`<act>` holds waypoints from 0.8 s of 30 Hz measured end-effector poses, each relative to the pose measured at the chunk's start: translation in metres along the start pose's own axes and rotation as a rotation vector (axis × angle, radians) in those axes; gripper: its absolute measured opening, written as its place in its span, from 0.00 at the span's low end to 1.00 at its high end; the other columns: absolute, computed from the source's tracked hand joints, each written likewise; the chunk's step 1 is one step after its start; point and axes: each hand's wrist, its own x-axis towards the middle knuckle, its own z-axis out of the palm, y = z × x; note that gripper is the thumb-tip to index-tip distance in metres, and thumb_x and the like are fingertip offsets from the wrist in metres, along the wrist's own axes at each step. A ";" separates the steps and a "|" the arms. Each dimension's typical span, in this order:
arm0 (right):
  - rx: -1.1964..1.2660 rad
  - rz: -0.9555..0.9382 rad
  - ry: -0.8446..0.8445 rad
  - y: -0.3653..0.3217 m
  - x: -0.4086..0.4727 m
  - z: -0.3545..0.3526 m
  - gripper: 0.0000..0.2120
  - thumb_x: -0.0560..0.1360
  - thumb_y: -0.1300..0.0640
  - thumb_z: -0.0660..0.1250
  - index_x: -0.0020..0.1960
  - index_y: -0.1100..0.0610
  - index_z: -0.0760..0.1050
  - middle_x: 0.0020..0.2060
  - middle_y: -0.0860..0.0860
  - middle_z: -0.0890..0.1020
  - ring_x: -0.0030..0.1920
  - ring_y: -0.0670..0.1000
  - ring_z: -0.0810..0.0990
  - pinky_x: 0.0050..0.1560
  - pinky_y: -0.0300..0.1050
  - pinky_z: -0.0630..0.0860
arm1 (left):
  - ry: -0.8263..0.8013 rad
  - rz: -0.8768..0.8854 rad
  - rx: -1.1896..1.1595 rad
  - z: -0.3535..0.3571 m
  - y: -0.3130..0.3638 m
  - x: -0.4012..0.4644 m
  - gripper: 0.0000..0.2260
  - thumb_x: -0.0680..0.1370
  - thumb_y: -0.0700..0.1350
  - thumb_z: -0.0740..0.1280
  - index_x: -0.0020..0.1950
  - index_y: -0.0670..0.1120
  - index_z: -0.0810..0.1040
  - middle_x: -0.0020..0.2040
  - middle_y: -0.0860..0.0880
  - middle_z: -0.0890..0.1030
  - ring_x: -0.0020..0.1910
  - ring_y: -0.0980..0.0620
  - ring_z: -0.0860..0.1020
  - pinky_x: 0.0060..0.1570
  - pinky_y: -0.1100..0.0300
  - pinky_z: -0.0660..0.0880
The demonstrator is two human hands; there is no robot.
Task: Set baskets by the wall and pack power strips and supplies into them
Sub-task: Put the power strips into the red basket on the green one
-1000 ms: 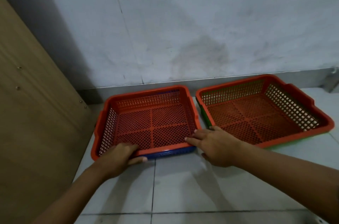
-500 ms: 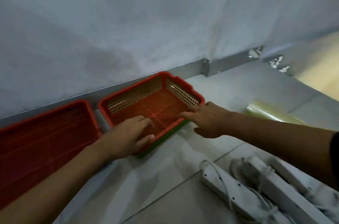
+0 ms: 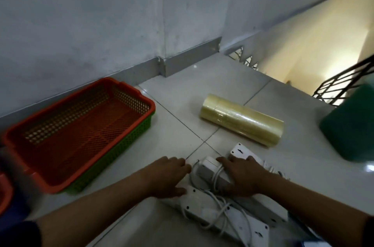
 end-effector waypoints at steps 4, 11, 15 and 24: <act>0.044 0.025 0.114 0.000 0.002 0.019 0.43 0.69 0.35 0.65 0.75 0.48 0.47 0.66 0.58 0.71 0.62 0.57 0.73 0.62 0.51 0.69 | -0.106 0.036 0.034 0.022 0.003 0.009 0.32 0.74 0.63 0.62 0.72 0.48 0.61 0.67 0.44 0.69 0.63 0.45 0.69 0.63 0.51 0.66; 0.263 0.049 0.134 -0.010 0.008 0.022 0.39 0.69 0.47 0.72 0.72 0.45 0.52 0.60 0.55 0.77 0.58 0.55 0.76 0.55 0.48 0.75 | -0.012 -0.062 -0.040 0.027 0.000 0.012 0.37 0.68 0.73 0.58 0.68 0.49 0.65 0.64 0.48 0.72 0.59 0.49 0.72 0.60 0.54 0.66; 0.206 -0.018 0.233 -0.032 0.016 -0.017 0.39 0.69 0.47 0.71 0.72 0.42 0.52 0.58 0.54 0.76 0.55 0.56 0.76 0.51 0.49 0.75 | 0.371 -0.196 -0.228 0.016 -0.010 0.008 0.36 0.68 0.67 0.65 0.69 0.50 0.60 0.67 0.50 0.66 0.60 0.52 0.71 0.55 0.59 0.72; -0.295 -0.401 0.679 -0.117 0.044 -0.129 0.37 0.63 0.56 0.75 0.68 0.48 0.64 0.49 0.54 0.80 0.45 0.56 0.78 0.43 0.48 0.72 | 0.748 -0.344 -0.466 -0.019 -0.066 -0.056 0.32 0.69 0.56 0.73 0.69 0.48 0.67 0.61 0.50 0.77 0.57 0.52 0.77 0.55 0.54 0.76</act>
